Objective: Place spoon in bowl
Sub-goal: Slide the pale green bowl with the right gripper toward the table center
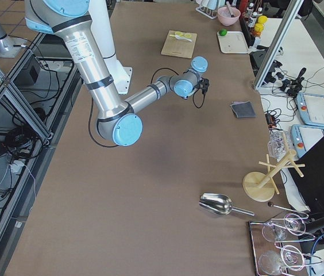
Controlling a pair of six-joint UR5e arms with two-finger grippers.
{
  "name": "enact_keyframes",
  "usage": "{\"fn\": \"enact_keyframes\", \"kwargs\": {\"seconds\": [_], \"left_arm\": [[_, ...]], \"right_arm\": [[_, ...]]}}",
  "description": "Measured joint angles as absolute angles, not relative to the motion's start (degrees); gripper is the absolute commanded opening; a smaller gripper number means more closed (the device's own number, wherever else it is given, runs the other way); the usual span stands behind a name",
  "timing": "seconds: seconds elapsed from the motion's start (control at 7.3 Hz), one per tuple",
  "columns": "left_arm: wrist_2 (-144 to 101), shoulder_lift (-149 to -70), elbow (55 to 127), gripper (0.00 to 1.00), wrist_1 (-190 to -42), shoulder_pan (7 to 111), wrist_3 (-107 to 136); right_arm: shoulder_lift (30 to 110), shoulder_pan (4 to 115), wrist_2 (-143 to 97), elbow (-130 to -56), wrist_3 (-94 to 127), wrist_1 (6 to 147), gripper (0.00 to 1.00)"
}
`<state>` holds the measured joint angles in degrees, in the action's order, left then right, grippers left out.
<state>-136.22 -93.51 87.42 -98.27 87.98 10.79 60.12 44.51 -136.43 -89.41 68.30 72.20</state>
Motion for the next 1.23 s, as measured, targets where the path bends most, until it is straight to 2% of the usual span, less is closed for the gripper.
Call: {"fn": "enact_keyframes", "kwargs": {"seconds": [0.55,0.96,1.1,1.23], "left_arm": [[-136.3,-93.5,85.3,0.98,-98.6,88.0,10.6],[-136.3,-93.5,85.4,0.98,-98.6,88.0,10.8],[-136.3,-93.6,85.4,0.98,-98.6,88.0,10.8],[-136.3,-93.6,85.4,0.98,-98.6,88.0,10.8]], "right_arm": [[50.1,36.3,-127.8,-85.3,75.8,72.0,0.00],[48.6,32.8,-124.4,-82.1,78.2,68.2,0.00],[48.5,31.7,-123.3,-81.6,78.7,67.5,0.13],[48.5,31.1,-122.8,-81.2,79.0,67.2,0.77]]}}
